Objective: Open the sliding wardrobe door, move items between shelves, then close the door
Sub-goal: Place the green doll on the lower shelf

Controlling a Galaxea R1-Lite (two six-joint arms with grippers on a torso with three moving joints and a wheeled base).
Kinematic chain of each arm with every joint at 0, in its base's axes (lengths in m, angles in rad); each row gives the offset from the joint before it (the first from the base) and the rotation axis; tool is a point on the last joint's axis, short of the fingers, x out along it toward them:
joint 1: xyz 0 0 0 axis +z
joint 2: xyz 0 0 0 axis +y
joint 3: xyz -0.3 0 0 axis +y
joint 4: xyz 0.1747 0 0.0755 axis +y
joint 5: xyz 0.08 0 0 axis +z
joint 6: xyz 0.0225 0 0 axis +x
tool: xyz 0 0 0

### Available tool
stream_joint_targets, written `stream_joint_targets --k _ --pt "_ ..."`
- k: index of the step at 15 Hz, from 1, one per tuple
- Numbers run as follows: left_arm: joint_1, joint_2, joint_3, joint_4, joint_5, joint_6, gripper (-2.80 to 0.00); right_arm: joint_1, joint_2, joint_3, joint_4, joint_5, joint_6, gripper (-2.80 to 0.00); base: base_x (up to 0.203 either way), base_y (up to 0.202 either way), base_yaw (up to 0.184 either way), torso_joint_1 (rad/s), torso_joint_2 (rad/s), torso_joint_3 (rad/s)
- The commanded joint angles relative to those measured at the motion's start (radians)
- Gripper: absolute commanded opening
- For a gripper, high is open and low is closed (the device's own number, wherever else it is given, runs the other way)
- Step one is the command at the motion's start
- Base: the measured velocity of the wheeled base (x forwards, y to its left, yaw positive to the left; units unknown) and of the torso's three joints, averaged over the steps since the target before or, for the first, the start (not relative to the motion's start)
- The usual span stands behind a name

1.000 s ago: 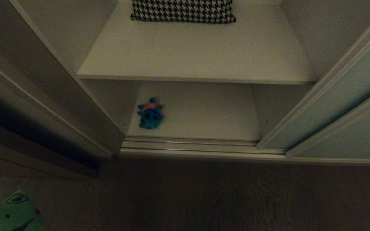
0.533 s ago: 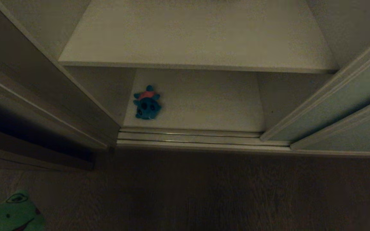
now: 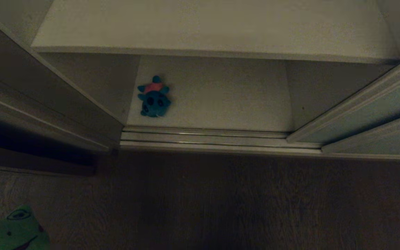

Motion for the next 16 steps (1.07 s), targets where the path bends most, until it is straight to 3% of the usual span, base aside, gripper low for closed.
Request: stream_joint_targets --k 1,16 --pt "0.000 0.003 0.000 0.002 0.000 0.000 -2.80 0.000 -0.002 -0.001 0.000 0.000 0.000 -2.80 0.000 0.000 0.000 0.002 0.01 -0.203" --pt "0.000 0.003 0.002 -0.003 0.000 0.002 -2.80 0.000 -0.003 -0.001 -0.001 0.000 0.000 -2.80 0.000 0.000 0.000 0.004 0.00 -0.180"
